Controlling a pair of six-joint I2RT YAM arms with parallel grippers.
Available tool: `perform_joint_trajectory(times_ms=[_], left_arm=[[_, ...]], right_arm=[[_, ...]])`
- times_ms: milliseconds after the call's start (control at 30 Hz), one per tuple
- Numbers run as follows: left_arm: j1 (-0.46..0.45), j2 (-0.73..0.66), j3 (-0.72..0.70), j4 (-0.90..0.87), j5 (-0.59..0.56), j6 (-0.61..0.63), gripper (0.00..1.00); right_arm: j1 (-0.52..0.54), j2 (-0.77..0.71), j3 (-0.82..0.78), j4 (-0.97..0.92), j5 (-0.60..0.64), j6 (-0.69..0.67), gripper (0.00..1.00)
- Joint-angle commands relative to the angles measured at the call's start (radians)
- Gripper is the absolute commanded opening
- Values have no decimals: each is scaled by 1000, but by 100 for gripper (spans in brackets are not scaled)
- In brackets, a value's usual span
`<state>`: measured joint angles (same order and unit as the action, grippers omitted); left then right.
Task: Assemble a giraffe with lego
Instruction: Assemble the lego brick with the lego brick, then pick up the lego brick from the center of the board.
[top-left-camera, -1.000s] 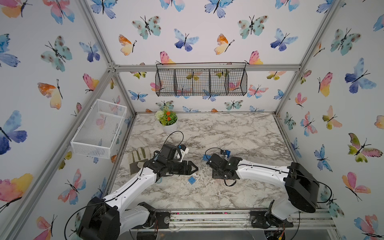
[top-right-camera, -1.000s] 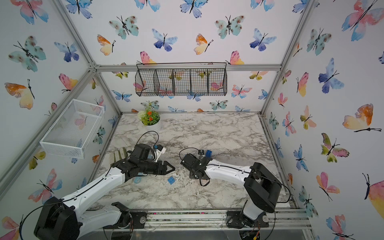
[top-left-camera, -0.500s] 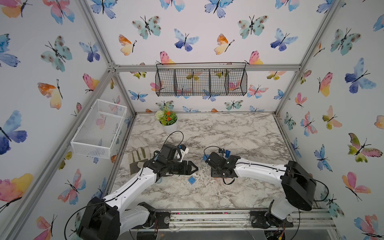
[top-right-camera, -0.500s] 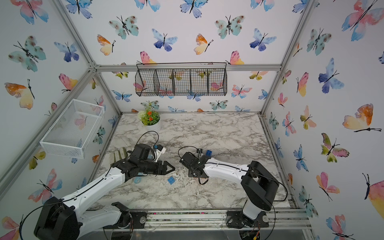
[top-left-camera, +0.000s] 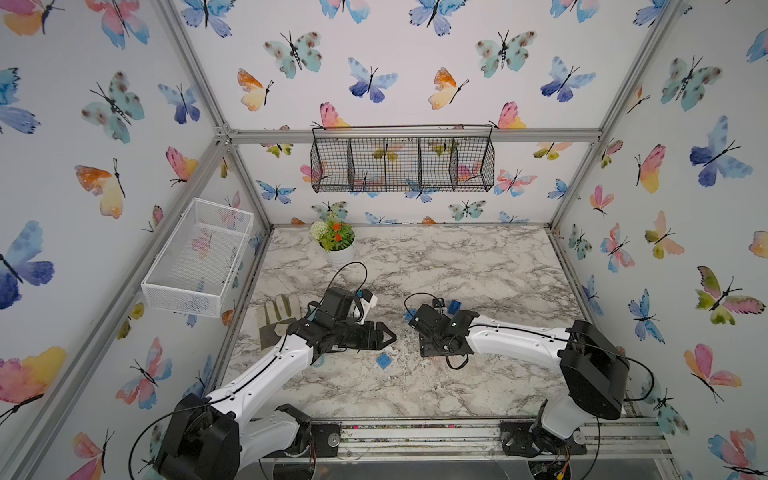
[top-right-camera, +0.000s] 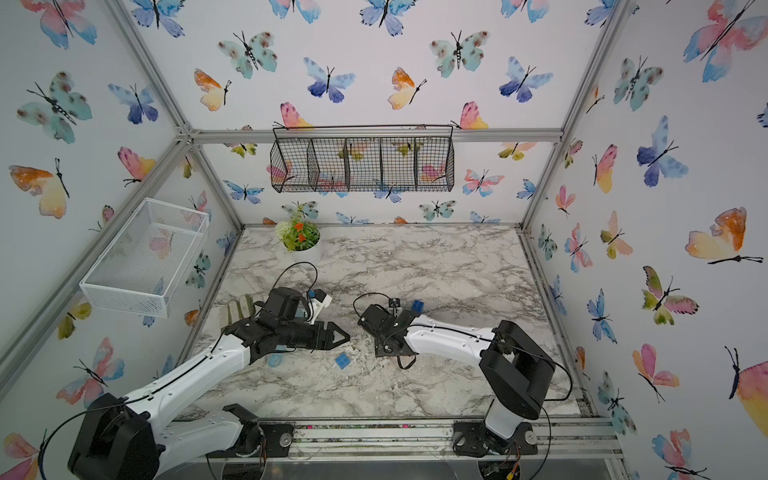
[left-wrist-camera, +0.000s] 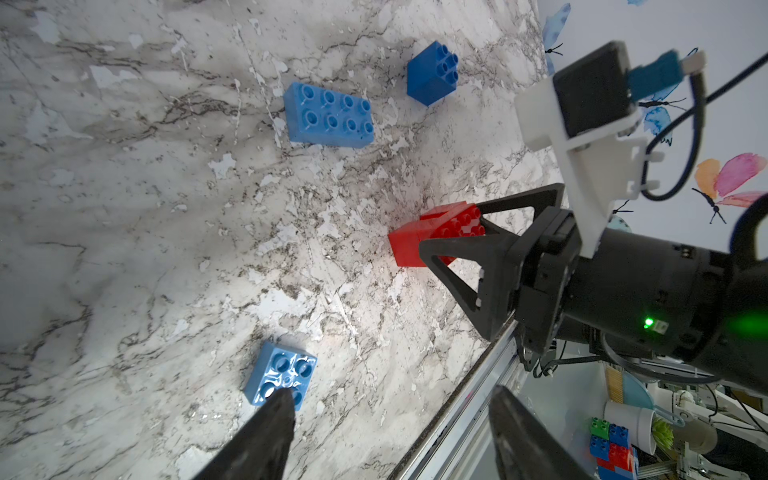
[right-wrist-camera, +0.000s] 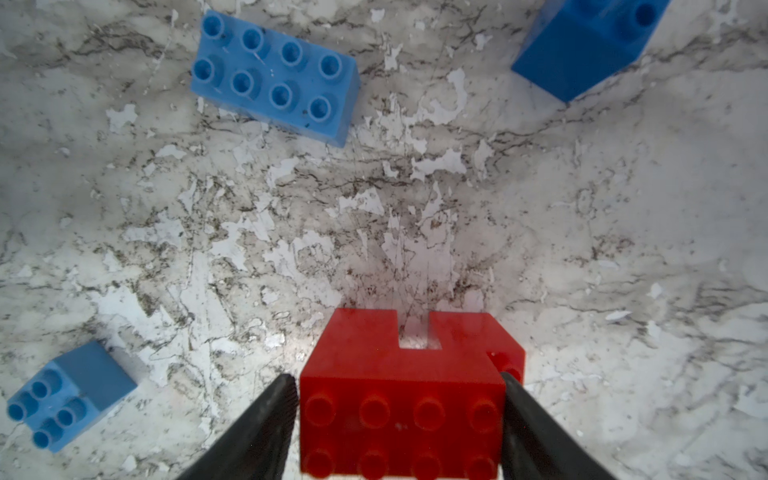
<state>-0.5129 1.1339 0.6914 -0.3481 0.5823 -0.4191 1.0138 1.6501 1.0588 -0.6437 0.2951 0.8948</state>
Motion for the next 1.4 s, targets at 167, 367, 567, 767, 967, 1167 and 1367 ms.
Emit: perform_joint_trajectory(times_ms=[167, 367, 567, 767, 967, 1167, 1367], left_arm=[[-6, 5, -7, 8, 5, 10, 73], [-6, 6, -7, 9, 4, 10, 73], [-7, 10, -9, 9, 8, 11, 73], [-7, 6, -12, 15, 13, 8, 74], [-10, 6, -12, 18, 16, 8, 74], [-12, 4, -12, 18, 14, 8, 73], [-12, 0, -12, 18, 15, 8, 73]], right_arm=[[-17, -14, 72, -65, 30, -52, 80], [-65, -45, 100, -83, 53, -95, 82], [-149, -20, 121, -60, 73, -137, 83], [-269, 20, 150, -12, 47, -204, 85], [-347, 89, 200, 17, 57, -194, 84], [-380, 164, 247, 66, 22, -173, 83], [-386, 218, 276, 78, 21, -133, 78]])
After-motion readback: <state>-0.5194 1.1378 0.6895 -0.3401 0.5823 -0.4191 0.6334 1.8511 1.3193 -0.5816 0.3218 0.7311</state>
